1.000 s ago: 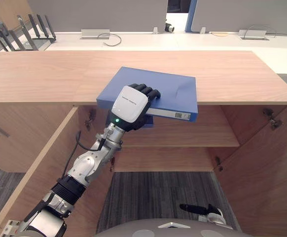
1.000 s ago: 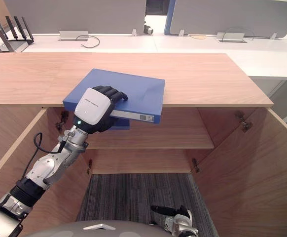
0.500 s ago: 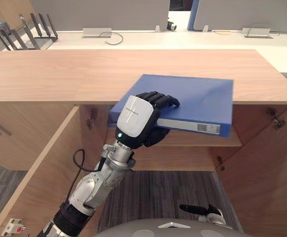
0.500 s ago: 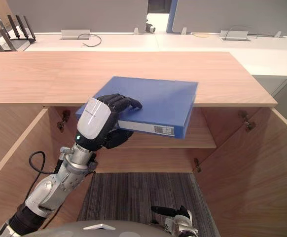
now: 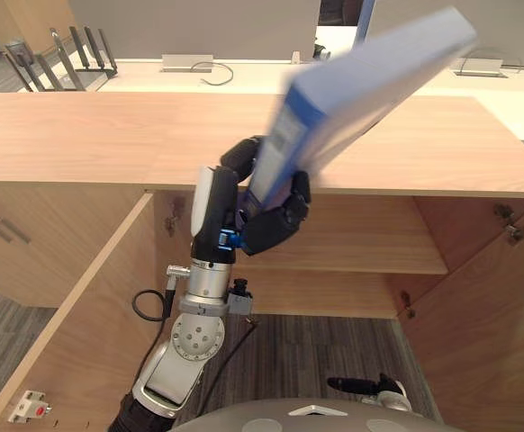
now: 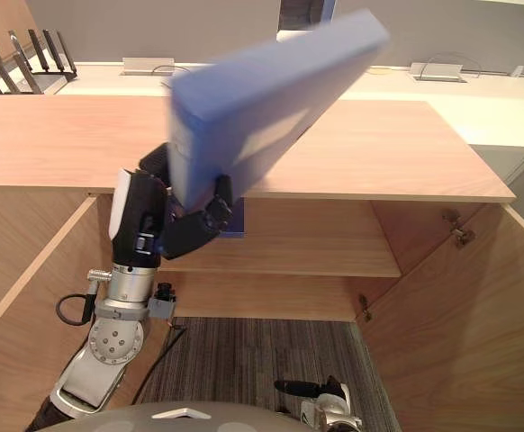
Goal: Walk over to the cabinet, pick up the folder, carry it to the office cabinet, place the folder inside the office cabinet, then close the office cabinet door
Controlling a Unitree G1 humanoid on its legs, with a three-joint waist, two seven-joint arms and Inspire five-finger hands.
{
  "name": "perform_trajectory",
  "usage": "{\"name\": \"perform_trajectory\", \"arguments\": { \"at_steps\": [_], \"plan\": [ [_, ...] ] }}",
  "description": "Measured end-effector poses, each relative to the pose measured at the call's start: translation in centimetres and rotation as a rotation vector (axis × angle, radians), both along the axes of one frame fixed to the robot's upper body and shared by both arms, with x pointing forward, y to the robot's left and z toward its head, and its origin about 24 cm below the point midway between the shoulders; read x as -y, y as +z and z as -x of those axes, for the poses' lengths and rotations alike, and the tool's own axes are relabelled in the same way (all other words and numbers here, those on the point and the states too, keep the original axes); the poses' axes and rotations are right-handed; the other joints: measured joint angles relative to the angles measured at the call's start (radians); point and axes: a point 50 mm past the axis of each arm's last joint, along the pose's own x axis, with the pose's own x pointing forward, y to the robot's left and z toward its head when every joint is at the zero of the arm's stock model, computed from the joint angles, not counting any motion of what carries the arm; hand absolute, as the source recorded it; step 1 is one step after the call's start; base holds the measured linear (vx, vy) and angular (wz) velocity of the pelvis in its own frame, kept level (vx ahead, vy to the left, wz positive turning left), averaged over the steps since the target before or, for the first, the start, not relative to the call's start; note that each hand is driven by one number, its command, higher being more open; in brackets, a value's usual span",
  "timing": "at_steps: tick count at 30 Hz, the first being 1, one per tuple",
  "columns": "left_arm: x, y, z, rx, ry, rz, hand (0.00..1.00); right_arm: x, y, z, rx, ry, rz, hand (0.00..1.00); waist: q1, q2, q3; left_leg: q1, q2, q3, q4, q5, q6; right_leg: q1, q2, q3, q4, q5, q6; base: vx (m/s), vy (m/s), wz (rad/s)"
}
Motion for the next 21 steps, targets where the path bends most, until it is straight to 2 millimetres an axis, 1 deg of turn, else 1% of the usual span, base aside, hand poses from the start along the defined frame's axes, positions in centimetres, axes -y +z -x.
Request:
{"name": "perform_trajectory", "arguments": {
  "at_steps": [2,4,6,10,11,14,17,21],
  "plan": [
    [-0.5,-1.3,0.0,-0.13,-0.044,0.137,0.0,0.0,0.0,0.1,-0.005,-0.001,-0.001,1.0,0.004,-0.002,-0.001,-0.011,0.002,-0.001,0.017,-0.007,0.0,-0.001,0.0,0.001,0.0,0.0,0.0,-0.07,-0.033,0.02],
    [-0.7,-2.3,0.1,-0.219,-0.079,0.231,0.0,0.0,-0.1,0.2,-0.009,-0.002,-0.001,1.0,0.006,0.0,-0.003,-0.009,0.002,0.0,0.018,-0.006,0.0,0.001,0.001,0.001,0.0,0.0,0.0,-0.07,-0.028,-0.01],
    [-0.8,-3.6,0.0,-0.308,-0.117,0.301,0.0,0.1,0.0,0.3,-0.009,-0.004,0.001,1.0,0.009,0.005,-0.007,-0.008,0.003,0.0,0.018,-0.006,0.0,0.001,0.001,0.001,0.0,0.0,0.0,-0.06,-0.024,-0.01],
    [-0.9,-6.8,0.2,-0.517,-0.183,0.483,0.0,0.4,0.0,0.4,-0.02,-0.001,-0.004,1.0,0.008,0.019,-0.017,-0.006,0.003,0.001,0.014,-0.004,0.001,0.001,0.002,0.002,0.0,0.0,0.0,-0.04,-0.019,-0.01],
    [-0.8,-8.0,0.3,-0.588,-0.197,0.544,0.0,0.4,0.0,0.4,-0.019,0.001,-0.005,1.0,0.008,0.023,-0.019,-0.006,0.003,0.001,0.012,-0.004,0.001,0.001,0.002,0.002,0.0,0.0,-0.001,-0.03,-0.018,0.0],
    [-0.5,-9.7,0.5,-0.692,-0.226,0.634,0.0,0.4,0.0,0.4,-0.021,0.004,-0.006,1.0,0.009,0.025,-0.02,-0.002,0.002,0.002,0.009,-0.004,0.001,0.001,0.003,0.002,0.0,-0.001,-0.003,0.0,0.0,0.0],
    [0.4,-11.8,1.1,-0.827,-0.262,0.748,0.0,0.4,0.0,0.2,-0.032,0.037,0.0,1.0,0.01,0.025,-0.02,0.009,0.001,0.006,-0.006,-0.001,0.002,0.003,0.003,0.004,0.0,-0.002,-0.003,-0.02,-0.01,-0.04],
    [1.2,-13.6,2.1,-0.953,-0.297,0.801,0.0,0.3,0.0,0.1,-0.035,0.045,-0.001,1.0,0.009,0.024,-0.02,0.009,-0.001,0.006,-0.01,0.0,0.002,0.001,0.002,0.002,0.0,-0.002,-0.003,0.0,0.0,0.0]
  ]
}}
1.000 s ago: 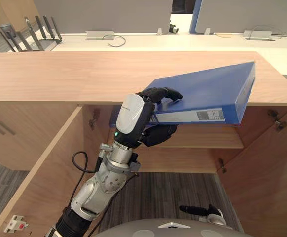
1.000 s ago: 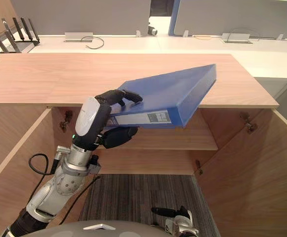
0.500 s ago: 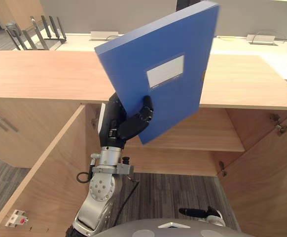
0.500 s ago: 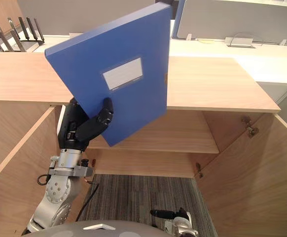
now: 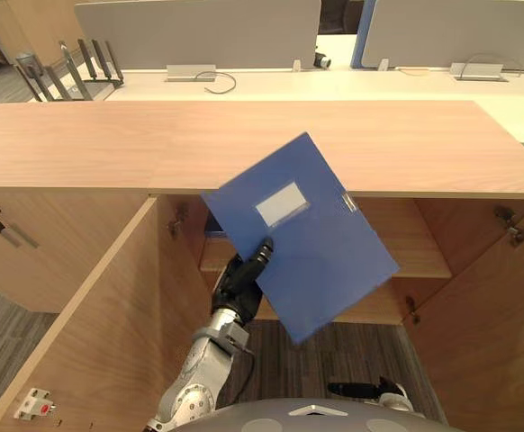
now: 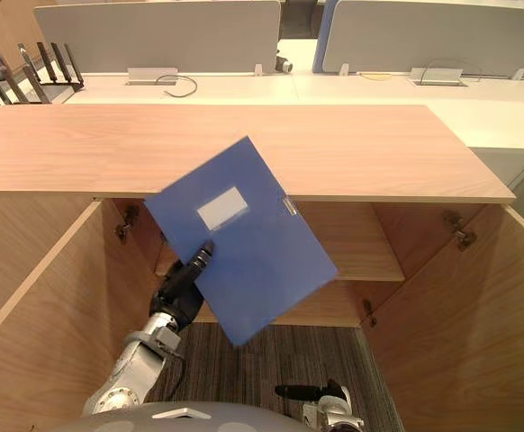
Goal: Walk over to the cabinet, pick up the folder, carry it to the office cabinet, place the folder inside the office cabinet, then close the office cabinet door
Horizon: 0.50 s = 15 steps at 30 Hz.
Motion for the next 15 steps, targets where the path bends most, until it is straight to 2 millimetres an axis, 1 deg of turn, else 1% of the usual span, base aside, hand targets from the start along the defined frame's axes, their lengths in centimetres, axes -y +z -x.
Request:
{"name": "perform_trajectory", "arguments": {
  "at_steps": [9,11,15],
  "plan": [
    [0.9,-1.0,1.7,-0.055,-0.095,0.042,0.0,-0.3,0.1,-0.5,-0.003,0.037,-0.001,1.0,-0.009,-0.005,0.003,0.005,-0.001,-0.002,-0.015,0.007,0.003,-0.002,0.0,-0.003,0.0,0.0,0.0,-0.04,-0.016,0.0],
    [0.6,-1.2,2.2,-0.067,-0.1,0.035,0.0,-0.4,0.1,-0.7,0.02,-0.017,-0.021,1.0,-0.011,-0.011,0.008,0.002,-0.001,-0.001,-0.016,0.009,0.003,-0.006,0.0,-0.001,0.0,0.0,0.0,-0.06,-0.024,-0.02],
    [0.2,-1.4,3.2,-0.087,-0.078,0.037,0.0,0.0,0.6,-1.3,0.111,-0.16,-0.042,1.0,-0.012,-0.01,0.01,-0.004,-0.001,0.008,-0.018,0.008,0.003,-0.021,0.001,0.009,0.0,0.001,0.002,-0.04,-0.016,-0.07]
  ]
}}
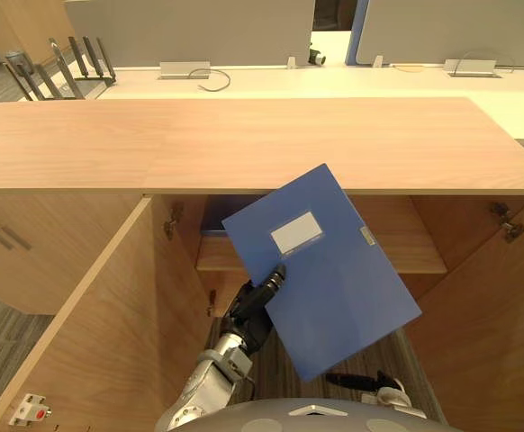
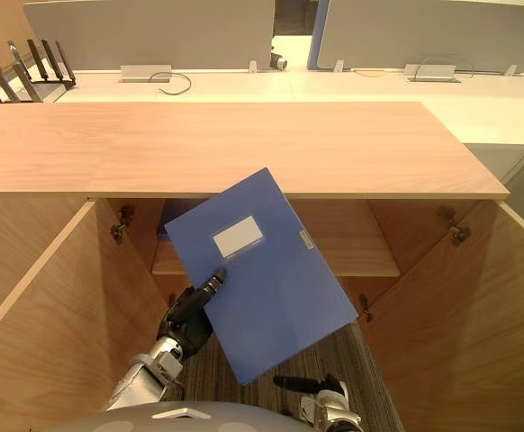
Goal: Walk over to the cabinet, pick up the folder, carry it to the office cabinet, place the folder inside the office cabinet, then close the office cabinet door
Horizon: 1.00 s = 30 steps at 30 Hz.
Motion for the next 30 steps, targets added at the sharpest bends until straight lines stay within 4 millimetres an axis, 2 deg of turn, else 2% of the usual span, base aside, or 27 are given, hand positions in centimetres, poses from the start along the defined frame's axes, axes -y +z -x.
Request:
{"name": "perform_trajectory", "arguments": {
  "at_steps": [2,8,14,17,23,30],
  "plan": [
    [-0.1,0.0,0.1,-0.003,0.003,-0.001,0.0,0.4,0.5,-0.5,0.06,-0.049,0.005,1.0,0.0,0.0,0.001,-0.001,0.0,0.0,-0.001,0.0,0.0,-0.002,0.0,0.001,0.0,0.0,0.0,-0.02,-0.008,0.0],
    [-1.0,0.3,0.1,0.004,0.041,-0.007,0.0,2.2,3.2,-3.5,0.32,-0.257,0.005,1.0,-0.003,0.003,-0.001,-0.015,0.0,0.006,0.004,0.0,0.0,-0.018,0.0,0.01,0.0,0.003,0.004,-0.04,-0.018,-0.04],
    [-1.7,0.3,-0.3,0.021,0.061,-0.041,0.0,3.4,5.2,-5.4,0.533,-0.512,-0.119,1.0,-0.003,0.0,0.0,-0.017,0.0,0.008,0.007,0.0,0.0,-0.014,-0.001,0.015,0.0,0.003,0.005,-0.04,-0.02,-0.01],
    [-2.1,0.7,-0.9,0.043,0.112,-0.026,0.0,4.6,7.3,-6.7,0.672,-0.577,-0.127,1.0,-0.001,-0.006,0.005,-0.023,0.001,0.008,0.017,-0.004,-0.001,-0.015,-0.001,0.016,0.0,0.004,0.005,-0.05,-0.02,0.0],
    [-3.3,2.1,-2.0,0.108,0.207,-0.033,0.0,7.0,12.2,-9.0,0.936,-0.621,-0.045,1.0,0.001,-0.013,0.009,-0.038,0.006,0.008,0.044,-0.019,-0.002,-0.016,0.0,0.017,0.001,0.004,0.006,-0.04,-0.024,0.0],
    [-4.2,2.8,-2.4,0.153,0.228,-0.078,0.0,7.5,14.8,-10.4,1.098,-0.581,-0.106,1.0,0.003,-0.03,0.022,-0.058,0.011,0.025,0.101,-0.059,-0.002,-0.018,0.0,0.039,0.001,0.004,0.006,-0.02,-0.01,-0.06]
  ]
}}
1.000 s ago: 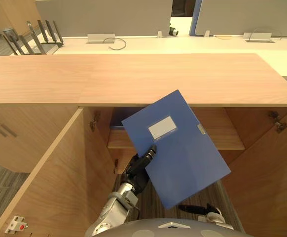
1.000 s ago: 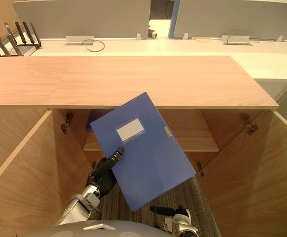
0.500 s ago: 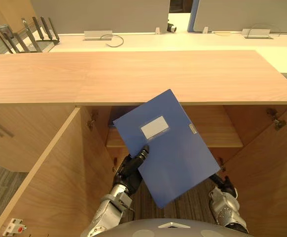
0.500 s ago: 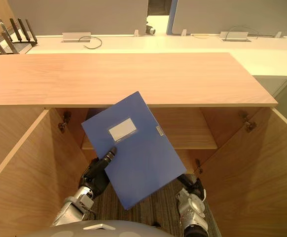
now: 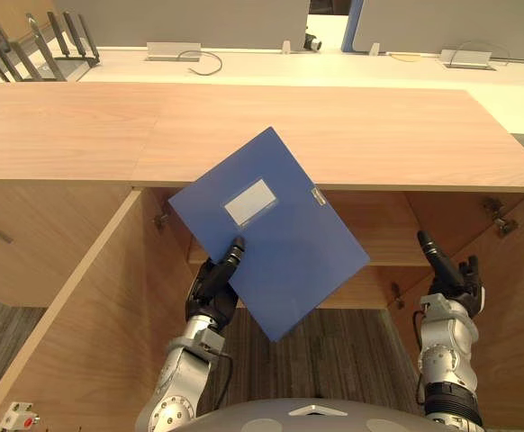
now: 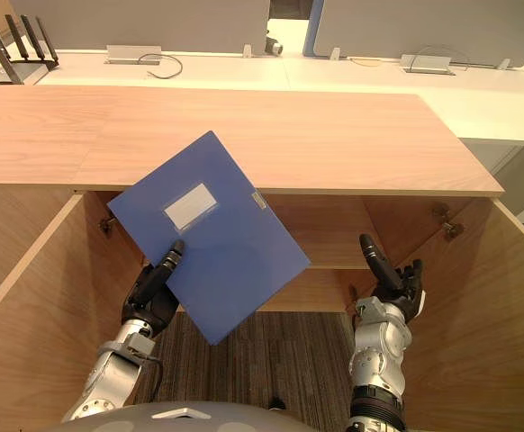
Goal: Walk over to the cabinet, pick up the folder, carry it to the office cabinet, place the folder inside the office cabinet, then close the office cabinet door
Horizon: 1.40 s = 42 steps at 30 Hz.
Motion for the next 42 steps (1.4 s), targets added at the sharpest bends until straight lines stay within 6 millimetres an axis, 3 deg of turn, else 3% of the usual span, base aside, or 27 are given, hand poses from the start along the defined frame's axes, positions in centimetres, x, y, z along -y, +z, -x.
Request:
{"name": "perform_trajectory", "arguments": {
  "at_steps": [6,13,23,34,42],
  "plan": [
    [-1.5,1.1,-0.5,0.081,0.024,-0.085,0.0,1.8,2.9,-0.7,0.138,0.085,0.075,1.0,-0.001,0.001,0.002,-0.022,0.003,0.001,0.036,-0.02,0.003,-0.008,-0.001,0.003,0.0,0.0,0.0,0.0,0.0,-0.01],
    [-3.3,1.8,-0.7,0.143,0.047,-0.167,0.0,1.7,7.2,-2.1,0.313,0.322,0.187,1.0,-0.002,0.005,0.005,-0.025,0.007,0.002,0.049,-0.029,0.0,-0.007,0.002,0.006,0.0,0.0,0.0,-0.03,-0.018,-0.01],
    [-3.6,2.1,-0.7,0.201,-0.019,-0.269,0.0,1.1,7.4,-2.3,0.273,0.531,0.234,1.0,-0.019,0.011,0.007,-0.027,0.015,0.018,0.067,-0.043,-0.002,-0.009,0.007,0.026,0.0,0.0,0.0,-0.04,-0.022,-0.06],
    [-3.1,2.4,-0.8,0.24,-0.076,-0.307,0.0,-1.1,7.4,-2.4,0.245,0.782,0.284,1.0,-0.033,0.019,0.003,-0.027,0.034,0.026,0.08,-0.047,-0.01,-0.009,0.026,0.036,0.0,-0.001,-0.002,-0.05,-0.039,-0.04],
    [-1.7,3.6,-1.1,0.316,-0.128,-0.277,0.0,-3.2,7.1,-2.7,0.248,0.897,0.282,1.0,-0.034,0.031,-0.007,-0.026,0.042,0.028,0.08,-0.043,-0.015,-0.01,0.034,0.043,0.0,0.002,-0.006,-0.04,-0.028,-0.02]
  ]
}}
